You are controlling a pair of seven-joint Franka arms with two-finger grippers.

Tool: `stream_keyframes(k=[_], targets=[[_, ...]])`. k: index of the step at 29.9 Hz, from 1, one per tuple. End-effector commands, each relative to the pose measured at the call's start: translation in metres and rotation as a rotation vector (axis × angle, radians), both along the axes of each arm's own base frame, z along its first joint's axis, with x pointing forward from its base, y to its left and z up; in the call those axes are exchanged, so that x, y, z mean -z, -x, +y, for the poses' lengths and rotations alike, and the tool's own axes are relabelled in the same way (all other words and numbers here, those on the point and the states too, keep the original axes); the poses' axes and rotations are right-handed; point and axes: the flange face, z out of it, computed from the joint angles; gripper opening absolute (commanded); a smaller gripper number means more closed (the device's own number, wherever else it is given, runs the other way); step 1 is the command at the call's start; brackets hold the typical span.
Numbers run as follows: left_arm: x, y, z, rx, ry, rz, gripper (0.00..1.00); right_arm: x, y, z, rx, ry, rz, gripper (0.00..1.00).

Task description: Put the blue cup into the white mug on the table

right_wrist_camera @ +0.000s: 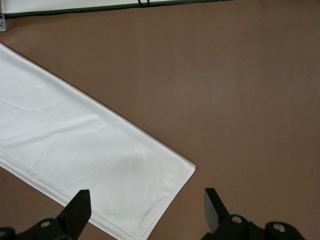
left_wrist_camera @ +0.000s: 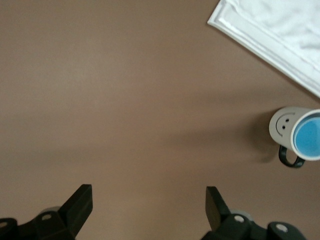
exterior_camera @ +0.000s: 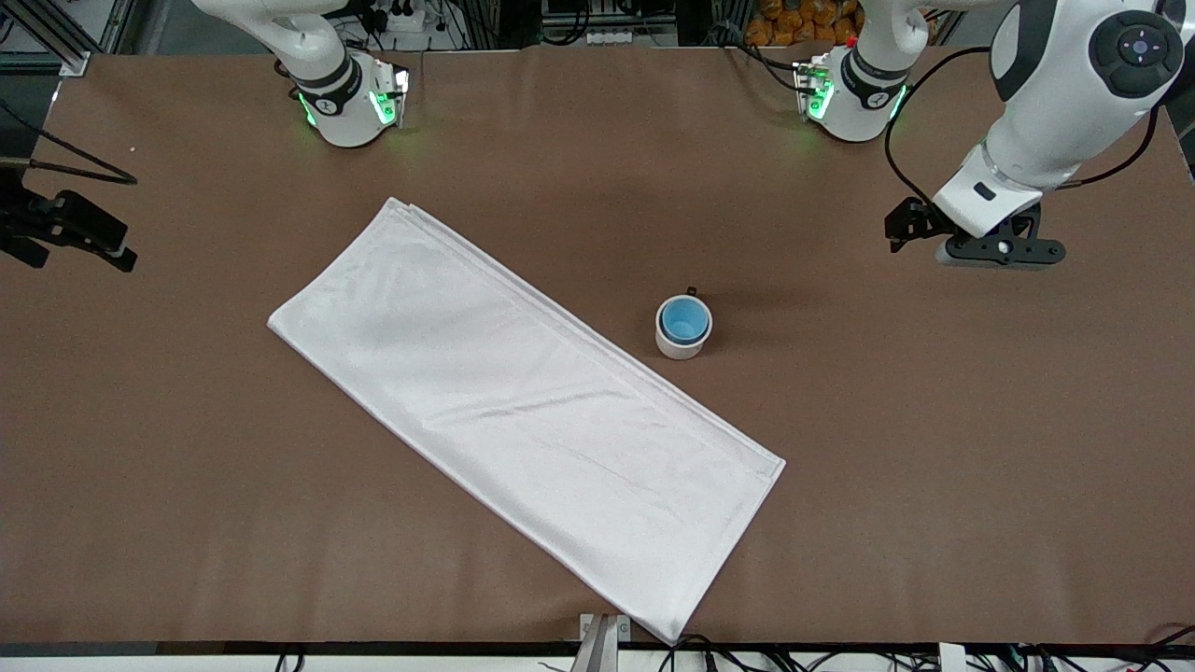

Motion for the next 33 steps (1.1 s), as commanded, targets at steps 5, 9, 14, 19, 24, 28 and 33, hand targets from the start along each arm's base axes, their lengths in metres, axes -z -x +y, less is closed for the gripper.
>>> stream_keyframes(k=[5,9,14,19,24,28,33], targets=[[-0.039,-0.013,0.039,-0.056,-0.018,-0.068,1.0,-0.001,0.009,0.001,-0.003,0.013,0.004,1.0],[-0.064,-0.021,0.049,-0.076,-0.015,-0.093,1.0,-0.001,0.009,0.001,-0.006,0.013,0.006,1.0],[-0.087,-0.022,0.057,-0.037,-0.016,-0.096,1.0,0.0,0.009,0.002,-0.011,0.013,0.007,1.0],[-0.12,-0.02,0.058,0.006,-0.02,-0.073,1.0,0.0,0.009,0.003,-0.035,0.015,0.007,1.0],[-0.144,-0.022,0.059,0.003,-0.021,-0.042,1.0,0.0,0.009,0.003,-0.054,0.016,0.007,1.0],[-0.156,-0.018,0.059,-0.001,-0.016,-0.024,1.0,0.001,0.009,0.001,-0.063,0.017,0.01,1.0],[-0.16,-0.012,0.057,0.006,-0.013,-0.009,1.0,0.002,0.009,0.001,-0.065,0.017,0.016,1.0]])
